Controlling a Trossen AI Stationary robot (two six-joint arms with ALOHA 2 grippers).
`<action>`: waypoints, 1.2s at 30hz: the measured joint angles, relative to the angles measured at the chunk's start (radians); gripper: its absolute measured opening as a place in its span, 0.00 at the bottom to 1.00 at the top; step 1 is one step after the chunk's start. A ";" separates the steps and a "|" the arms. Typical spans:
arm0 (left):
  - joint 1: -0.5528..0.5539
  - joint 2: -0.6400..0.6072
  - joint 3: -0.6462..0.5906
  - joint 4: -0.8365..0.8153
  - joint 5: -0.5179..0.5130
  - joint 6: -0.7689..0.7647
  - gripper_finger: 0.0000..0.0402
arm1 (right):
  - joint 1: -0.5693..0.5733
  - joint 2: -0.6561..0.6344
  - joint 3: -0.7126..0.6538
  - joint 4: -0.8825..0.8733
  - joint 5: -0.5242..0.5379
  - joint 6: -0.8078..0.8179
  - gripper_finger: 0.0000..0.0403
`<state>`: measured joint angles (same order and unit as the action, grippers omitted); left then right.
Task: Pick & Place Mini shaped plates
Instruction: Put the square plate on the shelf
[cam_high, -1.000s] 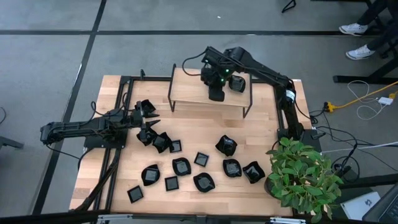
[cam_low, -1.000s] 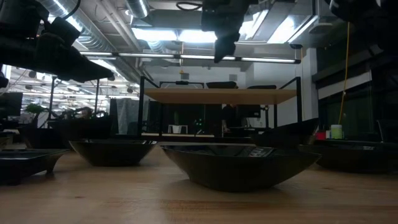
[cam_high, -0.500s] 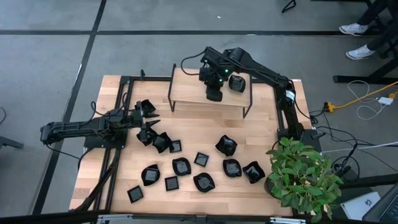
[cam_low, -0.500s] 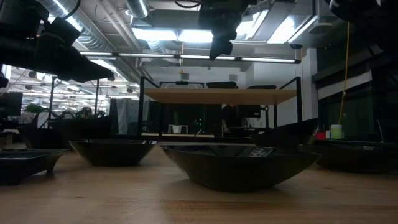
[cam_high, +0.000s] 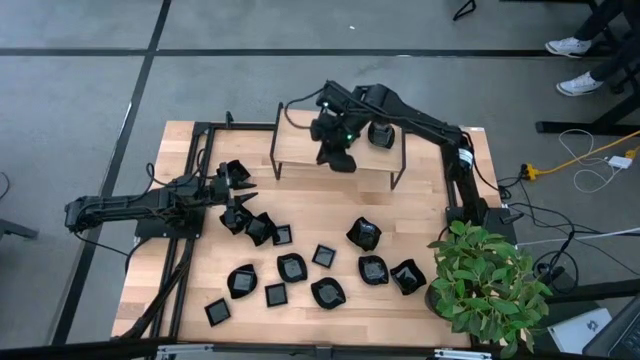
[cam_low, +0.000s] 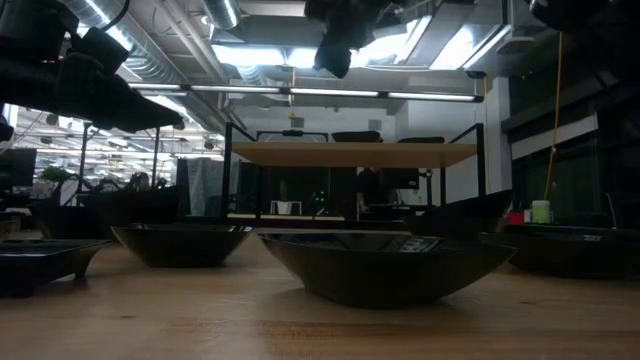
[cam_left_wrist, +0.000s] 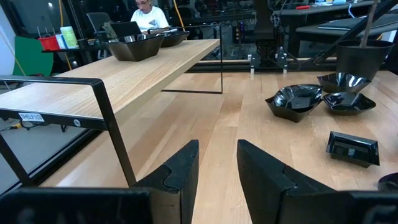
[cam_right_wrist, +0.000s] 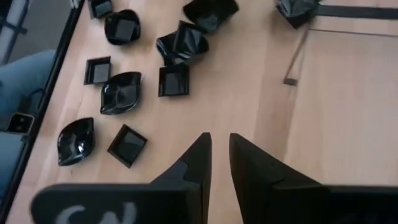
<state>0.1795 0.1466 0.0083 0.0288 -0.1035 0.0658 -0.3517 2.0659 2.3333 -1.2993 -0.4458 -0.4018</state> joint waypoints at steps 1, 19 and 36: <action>0.000 0.000 0.000 0.000 0.000 0.000 0.26 | 0.014 0.000 0.000 0.000 0.007 -0.009 0.14; 0.000 0.000 0.000 0.000 0.000 0.000 0.26 | 0.161 0.028 -0.068 -0.011 -0.049 -0.216 0.14; 0.000 0.000 0.000 0.000 0.000 0.000 0.26 | 0.202 -0.016 -0.330 0.068 0.006 -0.186 0.14</action>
<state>0.1794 0.1465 0.0084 0.0288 -0.1032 0.0658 -0.1501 2.0495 2.0033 -1.2316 -0.4397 -0.5877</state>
